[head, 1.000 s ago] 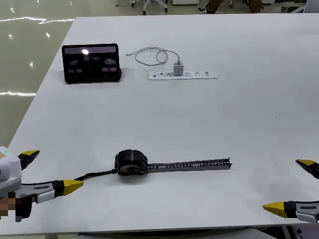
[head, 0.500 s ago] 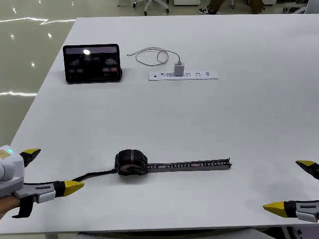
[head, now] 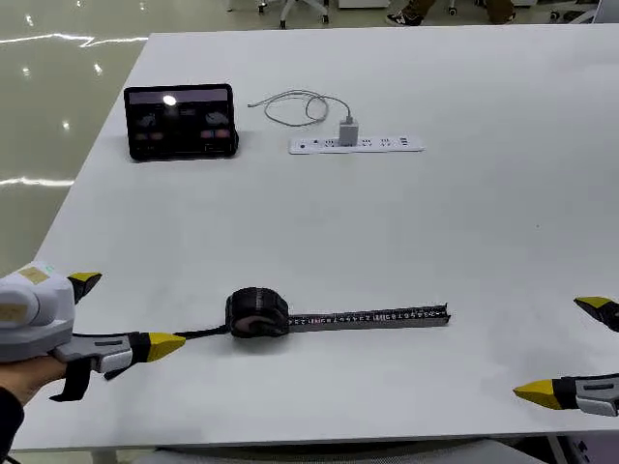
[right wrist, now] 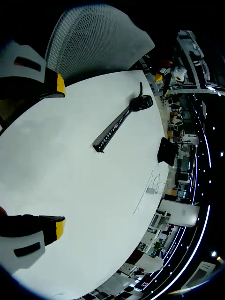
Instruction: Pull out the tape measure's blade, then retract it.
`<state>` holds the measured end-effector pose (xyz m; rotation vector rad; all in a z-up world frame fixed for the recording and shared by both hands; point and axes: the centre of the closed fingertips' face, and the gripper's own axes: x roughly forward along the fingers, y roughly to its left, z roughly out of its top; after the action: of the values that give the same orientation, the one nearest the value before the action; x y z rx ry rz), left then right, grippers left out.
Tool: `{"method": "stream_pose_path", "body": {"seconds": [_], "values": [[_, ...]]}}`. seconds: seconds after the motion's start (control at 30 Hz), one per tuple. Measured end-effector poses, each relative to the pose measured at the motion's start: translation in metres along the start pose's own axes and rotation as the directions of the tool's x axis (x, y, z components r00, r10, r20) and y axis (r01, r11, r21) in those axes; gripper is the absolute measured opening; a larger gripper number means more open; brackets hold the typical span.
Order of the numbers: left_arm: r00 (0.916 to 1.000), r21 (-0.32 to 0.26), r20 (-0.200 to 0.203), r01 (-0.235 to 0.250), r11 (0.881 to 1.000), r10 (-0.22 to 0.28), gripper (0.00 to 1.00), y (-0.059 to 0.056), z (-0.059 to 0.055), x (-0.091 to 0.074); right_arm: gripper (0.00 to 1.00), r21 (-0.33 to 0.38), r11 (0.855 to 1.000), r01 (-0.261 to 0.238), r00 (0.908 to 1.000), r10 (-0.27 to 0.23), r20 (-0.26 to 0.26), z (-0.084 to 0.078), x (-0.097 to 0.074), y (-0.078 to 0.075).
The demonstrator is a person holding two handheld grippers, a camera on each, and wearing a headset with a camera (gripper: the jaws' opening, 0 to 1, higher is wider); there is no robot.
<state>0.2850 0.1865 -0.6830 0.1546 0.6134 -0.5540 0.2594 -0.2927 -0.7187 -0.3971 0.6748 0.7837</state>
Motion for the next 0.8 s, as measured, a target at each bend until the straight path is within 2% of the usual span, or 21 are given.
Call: {"method": "stream_pose_path", "body": {"seconds": [0.07,0.17,0.27,0.37,0.6,0.63,0.7,0.8], "values": [[1.0000,-0.009,-0.005,0.002,1.000,-0.002,1.00,-0.005,0.007,0.006,1.00,-0.009,1.000,-0.008,1.0000,0.008,-0.003,0.004,0.002,-0.002],[0.9980,-0.024,0.030,0.056,0.998,-0.055,1.00,-0.022,0.018,0.014,1.00,-0.019,1.000,-0.021,0.9998,0.021,-0.005,0.009,0.005,-0.002],[0.9990,-0.026,0.005,0.045,0.999,-0.045,1.00,-0.027,0.018,0.022,1.00,-0.037,0.999,-0.034,0.9994,0.034,-0.010,0.013,0.010,-0.001],[0.9988,-0.043,0.003,0.048,0.998,-0.048,1.00,-0.035,0.022,0.029,1.00,-0.065,0.997,-0.050,0.9986,0.049,-0.018,0.016,0.014,0.002],[0.9992,-0.065,-0.003,-0.041,0.997,0.041,1.00,-0.038,0.028,0.046,1.00,-0.100,0.993,-0.061,0.9981,0.059,-0.019,0.026,0.023,0.000],[0.9981,-0.078,-0.004,-0.062,0.995,0.062,1.00,-0.038,0.028,0.048,1.00,-0.103,0.993,-0.064,0.9979,0.062,-0.020,0.028,0.025,-0.001],[0.9974,-0.113,0.004,-0.071,0.991,0.072,1.00,-0.040,0.029,0.053,1.00,-0.109,0.992,-0.069,0.9974,0.066,-0.030,0.028,0.027,-0.001],[0.9931,-0.136,-0.012,-0.117,0.984,0.117,1.00,-0.039,0.025,0.059,1.00,-0.121,0.990,-0.077,0.9968,0.074,-0.032,0.030,0.029,-0.001]]}}
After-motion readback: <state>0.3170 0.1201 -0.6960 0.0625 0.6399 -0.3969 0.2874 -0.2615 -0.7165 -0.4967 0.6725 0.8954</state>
